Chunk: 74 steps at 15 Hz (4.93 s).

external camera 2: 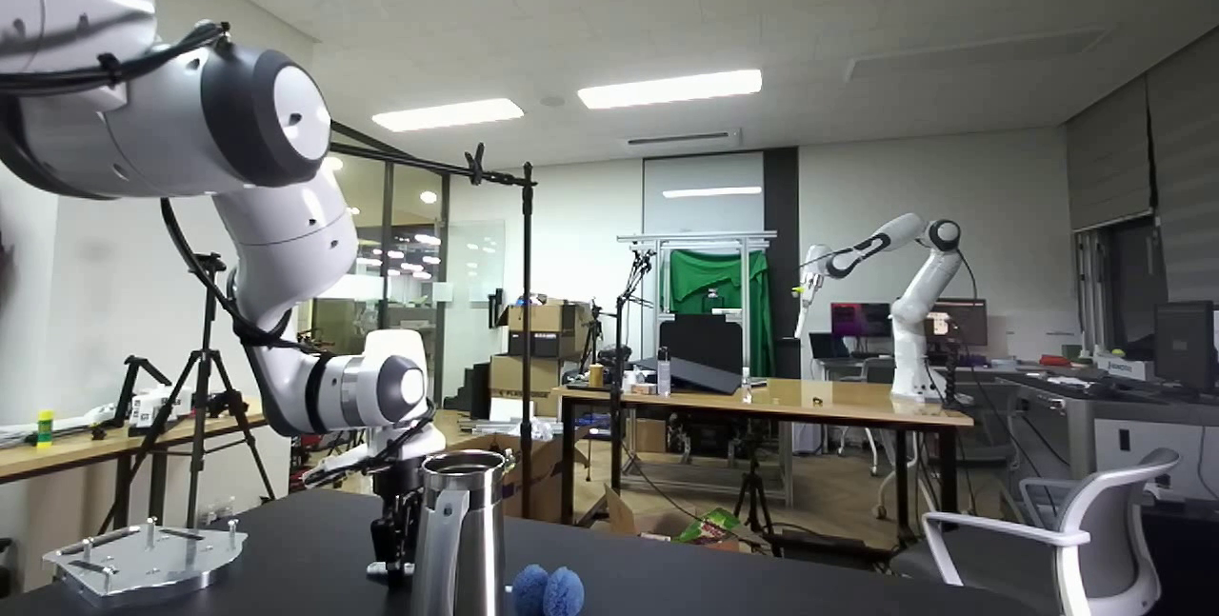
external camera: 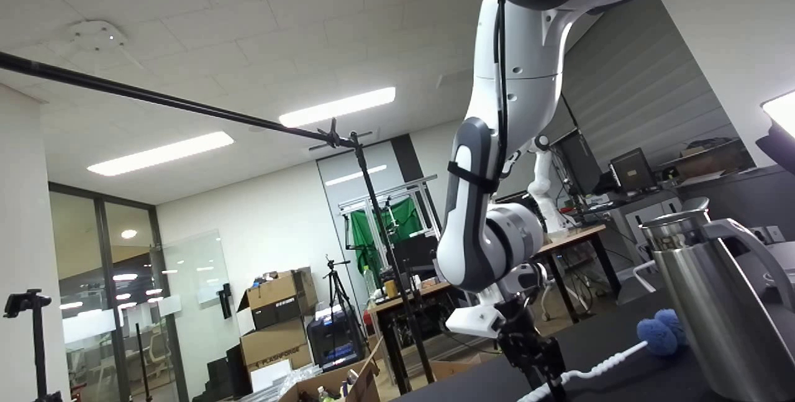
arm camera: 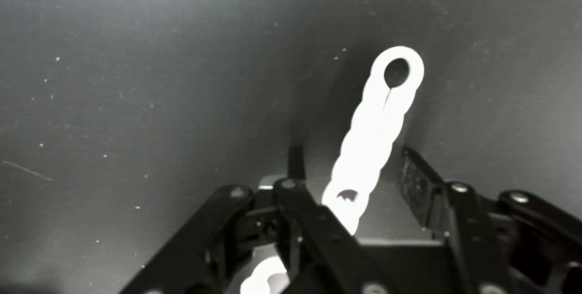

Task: Put the flask inside the flask and use it to scrub the inside

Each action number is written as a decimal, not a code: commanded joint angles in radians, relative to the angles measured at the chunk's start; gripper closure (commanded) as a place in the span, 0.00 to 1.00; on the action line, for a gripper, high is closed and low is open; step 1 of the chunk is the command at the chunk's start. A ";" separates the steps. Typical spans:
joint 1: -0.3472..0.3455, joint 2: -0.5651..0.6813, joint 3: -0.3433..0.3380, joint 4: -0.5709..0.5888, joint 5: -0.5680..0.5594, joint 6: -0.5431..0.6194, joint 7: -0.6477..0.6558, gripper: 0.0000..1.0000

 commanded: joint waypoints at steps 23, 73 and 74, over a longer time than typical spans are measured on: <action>-0.380 -0.524 0.265 -0.099 0.386 -0.267 -0.609 0.94; -0.651 -0.721 -0.073 -0.160 0.995 -1.534 -0.714 0.94; -0.652 -0.730 -0.079 -0.174 0.990 -1.533 -0.715 0.94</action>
